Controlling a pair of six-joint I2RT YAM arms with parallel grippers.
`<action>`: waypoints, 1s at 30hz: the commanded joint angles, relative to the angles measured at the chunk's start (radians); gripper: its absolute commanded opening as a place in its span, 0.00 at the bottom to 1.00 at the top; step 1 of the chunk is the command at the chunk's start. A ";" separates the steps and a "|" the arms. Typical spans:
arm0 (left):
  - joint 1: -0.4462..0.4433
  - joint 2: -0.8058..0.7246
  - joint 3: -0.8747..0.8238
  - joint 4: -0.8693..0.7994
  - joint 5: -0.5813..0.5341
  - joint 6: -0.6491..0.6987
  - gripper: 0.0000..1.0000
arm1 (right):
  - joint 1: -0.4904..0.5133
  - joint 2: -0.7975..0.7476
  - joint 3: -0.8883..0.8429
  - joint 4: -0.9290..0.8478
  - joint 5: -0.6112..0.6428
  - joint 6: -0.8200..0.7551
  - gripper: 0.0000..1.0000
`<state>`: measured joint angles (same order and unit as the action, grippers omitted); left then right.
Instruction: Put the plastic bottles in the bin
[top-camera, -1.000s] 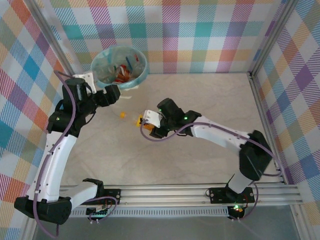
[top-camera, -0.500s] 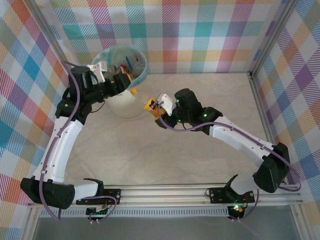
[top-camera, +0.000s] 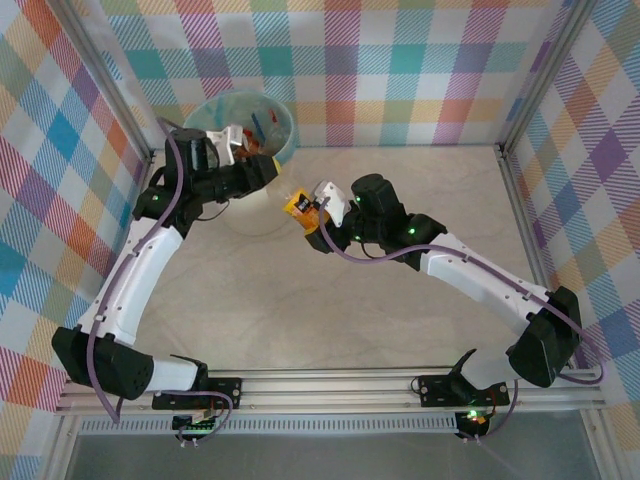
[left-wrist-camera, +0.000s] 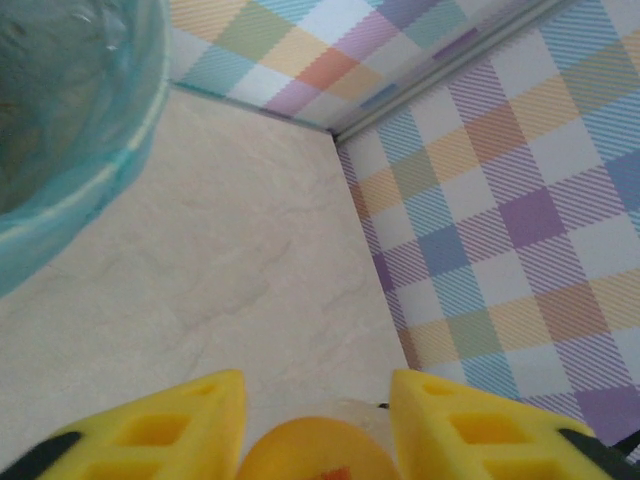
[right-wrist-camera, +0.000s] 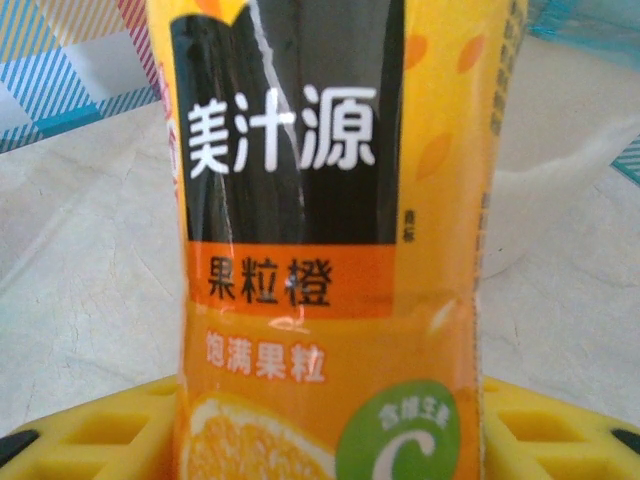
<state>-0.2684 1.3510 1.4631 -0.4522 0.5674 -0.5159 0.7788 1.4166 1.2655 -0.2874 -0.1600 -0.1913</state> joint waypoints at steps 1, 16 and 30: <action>-0.014 0.015 0.048 -0.028 0.040 0.014 0.29 | 0.000 -0.029 -0.011 0.046 -0.031 0.010 0.53; 0.060 0.067 0.278 -0.158 -0.246 0.041 0.00 | 0.000 -0.100 -0.032 0.019 0.113 0.053 1.00; 0.289 0.459 0.993 -0.512 -0.344 0.217 0.00 | 0.000 -0.162 -0.072 -0.006 0.160 0.030 1.00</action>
<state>0.0010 1.7325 2.3398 -0.8185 0.2398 -0.3676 0.7784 1.2751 1.2034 -0.2897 -0.0105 -0.1501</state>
